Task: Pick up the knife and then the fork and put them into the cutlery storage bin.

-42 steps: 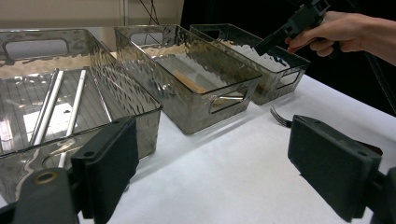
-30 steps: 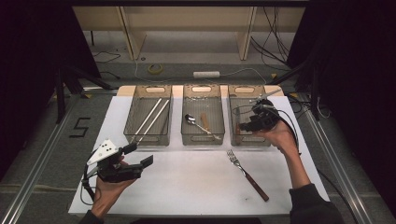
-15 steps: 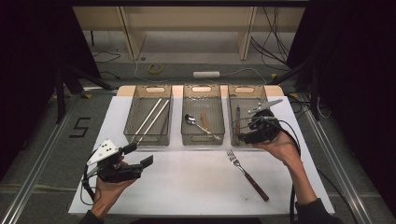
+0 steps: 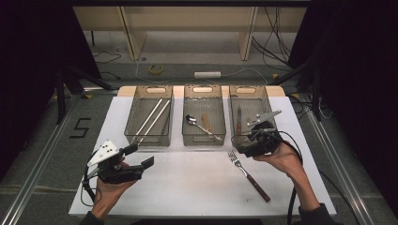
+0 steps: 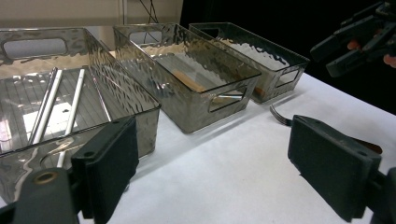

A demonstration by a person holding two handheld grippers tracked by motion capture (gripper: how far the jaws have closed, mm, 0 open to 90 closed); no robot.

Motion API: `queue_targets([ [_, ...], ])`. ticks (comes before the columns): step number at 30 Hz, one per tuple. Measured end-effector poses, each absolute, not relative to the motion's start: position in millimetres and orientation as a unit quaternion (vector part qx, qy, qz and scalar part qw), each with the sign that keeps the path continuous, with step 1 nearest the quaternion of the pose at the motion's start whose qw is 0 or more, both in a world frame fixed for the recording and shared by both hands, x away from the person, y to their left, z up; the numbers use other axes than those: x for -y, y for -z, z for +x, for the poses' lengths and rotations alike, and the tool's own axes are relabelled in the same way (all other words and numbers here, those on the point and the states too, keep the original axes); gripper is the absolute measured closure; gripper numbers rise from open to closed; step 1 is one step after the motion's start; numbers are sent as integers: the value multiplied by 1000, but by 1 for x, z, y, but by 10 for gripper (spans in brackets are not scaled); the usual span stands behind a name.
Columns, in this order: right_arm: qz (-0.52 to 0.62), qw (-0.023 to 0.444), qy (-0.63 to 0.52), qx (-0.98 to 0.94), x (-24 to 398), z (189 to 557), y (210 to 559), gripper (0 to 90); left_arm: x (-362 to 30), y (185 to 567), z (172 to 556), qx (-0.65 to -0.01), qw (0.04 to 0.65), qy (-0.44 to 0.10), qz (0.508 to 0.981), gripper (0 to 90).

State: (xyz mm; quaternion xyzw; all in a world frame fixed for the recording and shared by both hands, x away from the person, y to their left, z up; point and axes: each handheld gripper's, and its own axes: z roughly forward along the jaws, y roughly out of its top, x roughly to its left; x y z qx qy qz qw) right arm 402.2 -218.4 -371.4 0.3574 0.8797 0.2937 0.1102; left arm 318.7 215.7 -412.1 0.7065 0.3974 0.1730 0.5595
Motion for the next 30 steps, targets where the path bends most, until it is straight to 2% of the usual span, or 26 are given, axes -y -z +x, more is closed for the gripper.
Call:
queue_targets([
  [13, 351, 69, -246, -901, 216, 391, 391, 335, -215, 412, 318, -395, 561, -172, 707, 159],
  [18, 357, 67, -216, -906, 216, 387, 401, 334, -215, 412, 318, -394, 559, -172, 709, 160],
  [30, 368, 53, -166, -913, 224, 373, 426, 420, -215, 412, 318, -393, 559, -172, 710, 159],
])
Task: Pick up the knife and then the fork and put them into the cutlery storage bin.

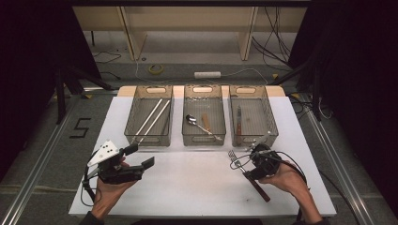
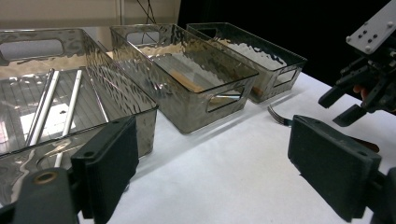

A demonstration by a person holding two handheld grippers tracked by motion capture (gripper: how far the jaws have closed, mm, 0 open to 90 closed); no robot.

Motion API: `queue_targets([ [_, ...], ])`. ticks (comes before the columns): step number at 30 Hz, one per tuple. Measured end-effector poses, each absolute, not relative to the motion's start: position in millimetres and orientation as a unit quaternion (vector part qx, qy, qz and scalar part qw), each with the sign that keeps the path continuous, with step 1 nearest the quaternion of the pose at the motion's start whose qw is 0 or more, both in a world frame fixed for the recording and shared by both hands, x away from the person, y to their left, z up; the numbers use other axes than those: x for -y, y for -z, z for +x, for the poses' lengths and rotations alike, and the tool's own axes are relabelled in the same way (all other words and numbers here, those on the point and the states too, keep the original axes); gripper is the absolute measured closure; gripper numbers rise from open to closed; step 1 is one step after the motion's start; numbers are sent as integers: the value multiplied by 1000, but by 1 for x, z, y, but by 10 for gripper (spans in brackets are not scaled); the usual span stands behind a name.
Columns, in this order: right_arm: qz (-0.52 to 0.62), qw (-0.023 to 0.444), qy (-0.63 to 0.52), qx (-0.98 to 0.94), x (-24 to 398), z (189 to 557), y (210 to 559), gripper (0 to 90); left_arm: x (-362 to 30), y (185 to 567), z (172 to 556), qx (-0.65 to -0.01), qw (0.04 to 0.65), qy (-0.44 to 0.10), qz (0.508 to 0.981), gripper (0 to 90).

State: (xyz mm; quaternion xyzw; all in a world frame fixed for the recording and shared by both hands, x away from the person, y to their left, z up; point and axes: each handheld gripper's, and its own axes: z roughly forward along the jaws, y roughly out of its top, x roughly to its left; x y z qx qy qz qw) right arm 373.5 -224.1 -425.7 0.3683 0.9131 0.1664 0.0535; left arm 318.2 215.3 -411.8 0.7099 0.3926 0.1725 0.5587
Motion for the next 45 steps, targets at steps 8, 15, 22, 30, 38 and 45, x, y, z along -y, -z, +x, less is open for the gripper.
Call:
queue_targets([
  [8, 372, 35, -143, -916, 225, 369, 438, 507, -215, 412, 318, -393, 560, -173, 709, 160],
  [15, 370, 27, -132, -919, 226, 368, 444, 570, -215, 412, 318, -392, 560, -173, 709, 160],
  [22, 370, 25, -127, -920, 226, 368, 449, 614, -215, 412, 318, -392, 559, -173, 709, 159],
  [30, 363, 26, -120, -924, 224, 367, 452, 651, -215, 411, 318, -392, 560, -173, 709, 160],
  [38, 362, 33, -112, -925, 224, 367, 455, 697, -215, 412, 318, -392, 559, -173, 710, 159],
  [45, 360, 41, -108, -926, 223, 367, 455, 735, -215, 412, 317, -392, 559, -173, 710, 160],
])
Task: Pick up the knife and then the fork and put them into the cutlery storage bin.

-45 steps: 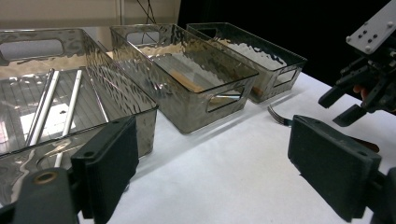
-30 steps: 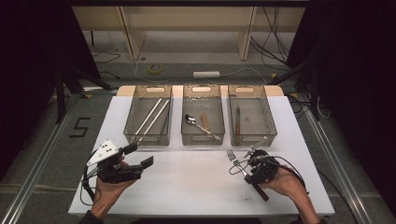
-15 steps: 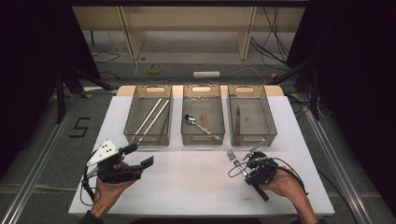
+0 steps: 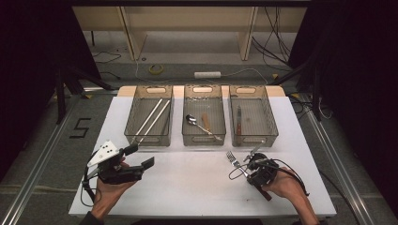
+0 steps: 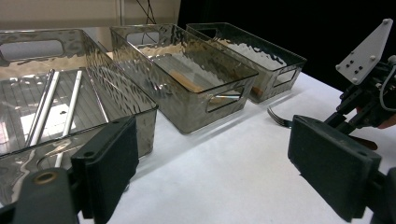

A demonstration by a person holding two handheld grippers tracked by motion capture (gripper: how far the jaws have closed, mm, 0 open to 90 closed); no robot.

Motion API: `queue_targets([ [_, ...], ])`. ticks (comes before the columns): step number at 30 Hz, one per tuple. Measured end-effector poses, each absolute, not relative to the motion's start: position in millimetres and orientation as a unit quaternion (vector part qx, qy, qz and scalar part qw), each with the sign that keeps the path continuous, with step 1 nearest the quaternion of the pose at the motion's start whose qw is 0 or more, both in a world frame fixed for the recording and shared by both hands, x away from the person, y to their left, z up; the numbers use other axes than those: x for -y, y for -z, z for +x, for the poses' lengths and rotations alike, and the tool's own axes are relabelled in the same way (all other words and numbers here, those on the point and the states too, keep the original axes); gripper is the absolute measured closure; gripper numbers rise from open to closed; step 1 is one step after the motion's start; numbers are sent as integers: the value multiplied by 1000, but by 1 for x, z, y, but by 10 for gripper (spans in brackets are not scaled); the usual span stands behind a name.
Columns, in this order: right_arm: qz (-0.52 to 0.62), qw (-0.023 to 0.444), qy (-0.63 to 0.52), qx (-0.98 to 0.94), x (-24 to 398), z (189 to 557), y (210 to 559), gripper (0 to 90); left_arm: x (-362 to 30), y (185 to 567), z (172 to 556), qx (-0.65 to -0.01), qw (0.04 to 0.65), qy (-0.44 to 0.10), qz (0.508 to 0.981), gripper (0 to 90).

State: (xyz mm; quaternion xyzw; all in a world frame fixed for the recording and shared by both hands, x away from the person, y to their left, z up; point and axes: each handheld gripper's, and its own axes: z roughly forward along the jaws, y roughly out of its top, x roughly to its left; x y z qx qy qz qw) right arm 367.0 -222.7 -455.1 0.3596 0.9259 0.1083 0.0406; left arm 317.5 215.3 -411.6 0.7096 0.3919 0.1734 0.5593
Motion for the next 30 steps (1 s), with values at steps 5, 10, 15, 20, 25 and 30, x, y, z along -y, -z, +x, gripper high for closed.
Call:
queue_targets([
  [5, 361, 40, -111, -925, 224, 368, 455, 764, -215, 412, 317, -392, 559, -173, 710, 160],
  [10, 362, 39, -110, -925, 224, 368, 455, 771, -215, 412, 317, -392, 559, -174, 710, 160],
  [15, 360, 40, -112, -925, 224, 368, 455, 775, -215, 412, 317, -391, 559, -174, 710, 160],
  [20, 352, 40, -114, -928, 225, 368, 454, 777, -216, 411, 317, -392, 559, -173, 710, 160],
  [25, 344, 42, -117, -931, 224, 367, 452, 778, -216, 411, 317, -393, 559, -174, 709, 160],
  [30, 340, 45, -127, -931, 225, 367, 448, 778, -216, 411, 317, -393, 559, -175, 709, 160],
])
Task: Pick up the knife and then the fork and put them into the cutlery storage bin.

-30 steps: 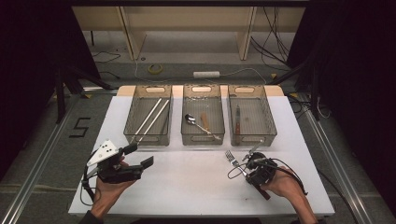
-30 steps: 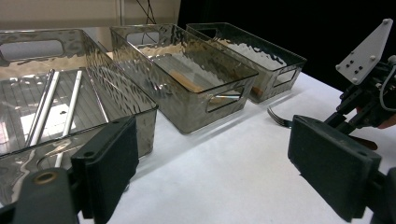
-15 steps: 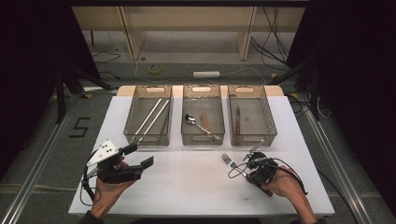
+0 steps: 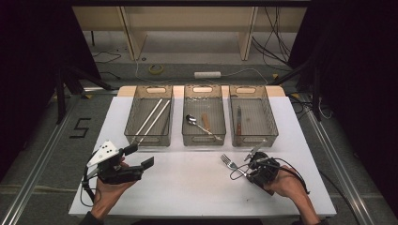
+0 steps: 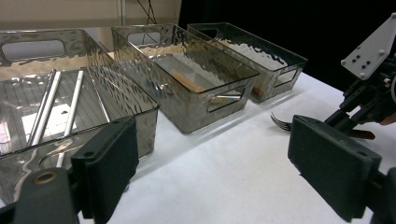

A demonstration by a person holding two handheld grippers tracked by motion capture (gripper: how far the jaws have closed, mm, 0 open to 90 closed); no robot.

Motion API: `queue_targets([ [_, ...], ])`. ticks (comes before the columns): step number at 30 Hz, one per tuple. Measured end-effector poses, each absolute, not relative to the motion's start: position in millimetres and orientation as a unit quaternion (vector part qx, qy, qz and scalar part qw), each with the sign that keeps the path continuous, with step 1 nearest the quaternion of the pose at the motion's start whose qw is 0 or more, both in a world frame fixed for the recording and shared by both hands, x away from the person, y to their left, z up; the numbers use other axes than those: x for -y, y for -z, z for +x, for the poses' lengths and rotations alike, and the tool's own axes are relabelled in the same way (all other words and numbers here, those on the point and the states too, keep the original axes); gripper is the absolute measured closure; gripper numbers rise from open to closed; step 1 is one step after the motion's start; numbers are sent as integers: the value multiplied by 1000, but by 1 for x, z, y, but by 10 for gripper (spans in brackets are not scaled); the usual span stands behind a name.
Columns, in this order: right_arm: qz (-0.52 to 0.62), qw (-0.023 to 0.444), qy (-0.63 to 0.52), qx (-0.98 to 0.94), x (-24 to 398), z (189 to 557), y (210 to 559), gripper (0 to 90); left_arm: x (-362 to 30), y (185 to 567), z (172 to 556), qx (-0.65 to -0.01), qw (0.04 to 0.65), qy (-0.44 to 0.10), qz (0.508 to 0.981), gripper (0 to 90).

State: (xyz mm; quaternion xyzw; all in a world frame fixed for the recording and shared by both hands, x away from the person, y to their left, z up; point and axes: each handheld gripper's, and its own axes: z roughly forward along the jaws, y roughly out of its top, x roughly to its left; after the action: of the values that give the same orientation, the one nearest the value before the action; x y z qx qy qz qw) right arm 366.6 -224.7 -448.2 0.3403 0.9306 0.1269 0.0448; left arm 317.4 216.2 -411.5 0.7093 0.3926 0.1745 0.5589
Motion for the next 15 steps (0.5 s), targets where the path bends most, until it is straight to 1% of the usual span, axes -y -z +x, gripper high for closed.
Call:
queue_targets([
  [15, 341, 52, -141, -928, 228, 367, 441, 778, -216, 412, 317, -393, 559, -175, 709, 160],
])
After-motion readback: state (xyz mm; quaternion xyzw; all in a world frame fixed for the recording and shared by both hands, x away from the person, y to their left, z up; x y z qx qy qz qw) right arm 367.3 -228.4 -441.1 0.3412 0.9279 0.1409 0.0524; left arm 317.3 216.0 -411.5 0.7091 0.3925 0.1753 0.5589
